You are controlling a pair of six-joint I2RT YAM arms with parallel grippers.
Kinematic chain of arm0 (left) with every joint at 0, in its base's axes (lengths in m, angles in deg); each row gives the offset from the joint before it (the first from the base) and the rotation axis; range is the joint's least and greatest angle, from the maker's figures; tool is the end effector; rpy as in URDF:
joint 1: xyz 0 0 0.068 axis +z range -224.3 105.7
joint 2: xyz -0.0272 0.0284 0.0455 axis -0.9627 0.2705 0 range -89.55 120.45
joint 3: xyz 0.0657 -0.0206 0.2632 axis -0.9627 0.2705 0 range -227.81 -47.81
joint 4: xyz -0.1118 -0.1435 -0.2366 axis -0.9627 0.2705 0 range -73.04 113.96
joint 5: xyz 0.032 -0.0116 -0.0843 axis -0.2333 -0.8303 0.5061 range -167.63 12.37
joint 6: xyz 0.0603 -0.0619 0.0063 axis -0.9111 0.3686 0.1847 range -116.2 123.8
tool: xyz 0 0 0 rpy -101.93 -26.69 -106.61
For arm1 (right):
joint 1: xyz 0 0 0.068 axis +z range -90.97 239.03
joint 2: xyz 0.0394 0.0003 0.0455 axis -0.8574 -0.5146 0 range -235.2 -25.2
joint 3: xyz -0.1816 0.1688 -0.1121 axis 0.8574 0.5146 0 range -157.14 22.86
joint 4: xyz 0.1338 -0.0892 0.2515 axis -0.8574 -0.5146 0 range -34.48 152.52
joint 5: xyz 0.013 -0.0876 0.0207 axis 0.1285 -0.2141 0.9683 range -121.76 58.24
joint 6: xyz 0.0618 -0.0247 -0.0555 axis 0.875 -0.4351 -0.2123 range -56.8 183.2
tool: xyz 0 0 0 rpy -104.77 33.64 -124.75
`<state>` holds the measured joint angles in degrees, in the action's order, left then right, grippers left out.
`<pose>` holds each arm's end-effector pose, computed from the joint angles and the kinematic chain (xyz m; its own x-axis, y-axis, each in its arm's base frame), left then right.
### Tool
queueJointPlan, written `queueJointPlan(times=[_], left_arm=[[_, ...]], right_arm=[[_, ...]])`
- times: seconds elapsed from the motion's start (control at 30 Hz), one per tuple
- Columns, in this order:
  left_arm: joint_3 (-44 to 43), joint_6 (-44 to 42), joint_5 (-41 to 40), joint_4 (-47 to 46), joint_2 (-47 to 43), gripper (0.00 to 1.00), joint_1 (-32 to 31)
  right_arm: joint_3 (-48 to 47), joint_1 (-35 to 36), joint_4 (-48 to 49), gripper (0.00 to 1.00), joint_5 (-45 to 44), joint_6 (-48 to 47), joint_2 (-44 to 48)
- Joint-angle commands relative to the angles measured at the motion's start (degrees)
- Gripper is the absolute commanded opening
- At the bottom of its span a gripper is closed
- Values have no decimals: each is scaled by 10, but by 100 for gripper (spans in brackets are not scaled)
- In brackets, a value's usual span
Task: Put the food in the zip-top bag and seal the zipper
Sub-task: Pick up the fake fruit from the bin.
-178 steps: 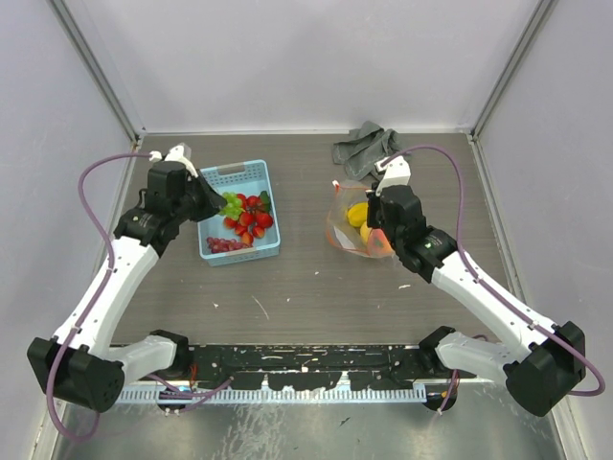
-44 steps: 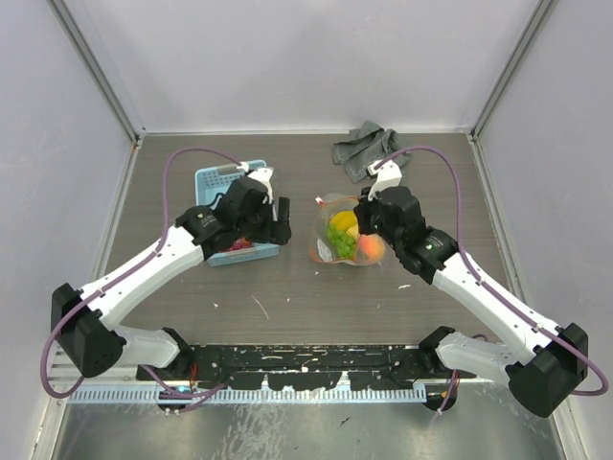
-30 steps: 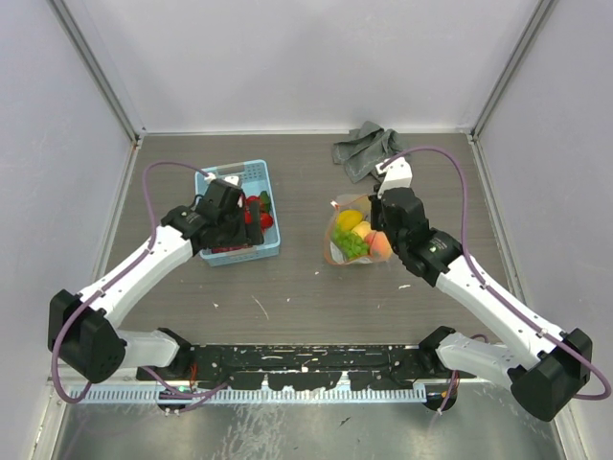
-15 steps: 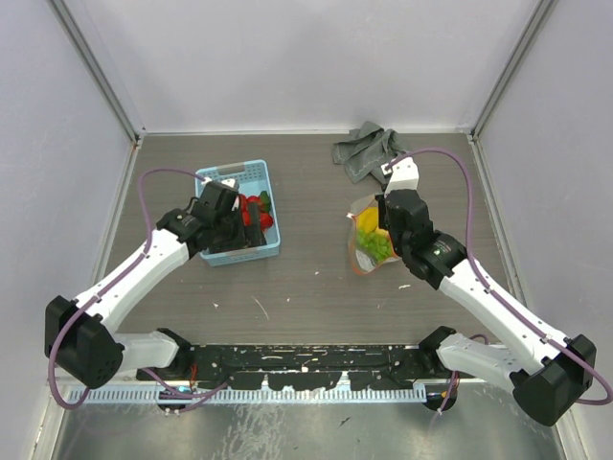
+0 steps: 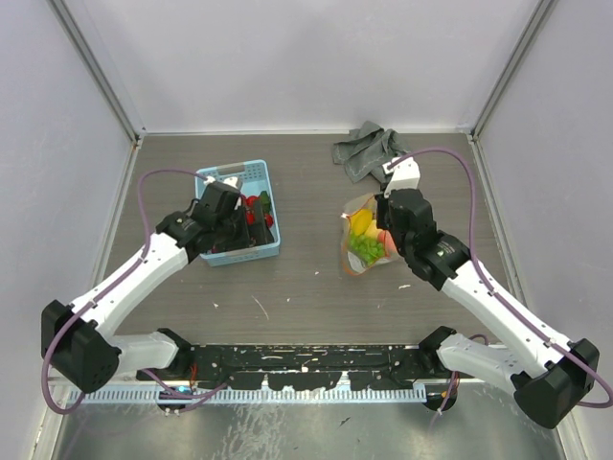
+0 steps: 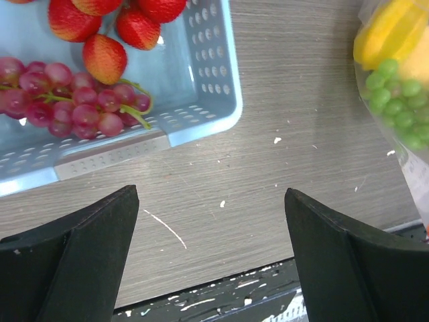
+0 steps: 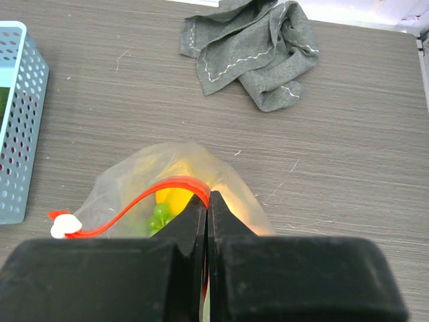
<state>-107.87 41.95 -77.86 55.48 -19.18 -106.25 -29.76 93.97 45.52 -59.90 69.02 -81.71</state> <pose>0.2725 -0.1696 0.2562 -0.8279 -0.2117 -0.5194 0.0197 0.9144 -0.4042 0.2622 0.1391 0.3231 -0.3054 -0.1042 -0.9465 -0.1134 0.9909 -0.0725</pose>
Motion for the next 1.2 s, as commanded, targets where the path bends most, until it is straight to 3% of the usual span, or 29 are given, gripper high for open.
queueJointPlan(times=[0.0,0.23,0.4,0.8,1.17], left_arm=[[-6,-8,-45,20,-15,90,17],[-6,-20,-81,46,1,88,45],[-5,-10,-82,31,19,79,83],[-40,117,-203,57,142,73,96],[-35,125,-137,15,224,74,136]], right_arm=[[-29,3,30,1,11,22,0],[-8,3,48,1,14,25,3],[10,3,55,1,21,26,14],[30,3,62,0,21,18,14],[34,3,70,0,31,17,-2]])
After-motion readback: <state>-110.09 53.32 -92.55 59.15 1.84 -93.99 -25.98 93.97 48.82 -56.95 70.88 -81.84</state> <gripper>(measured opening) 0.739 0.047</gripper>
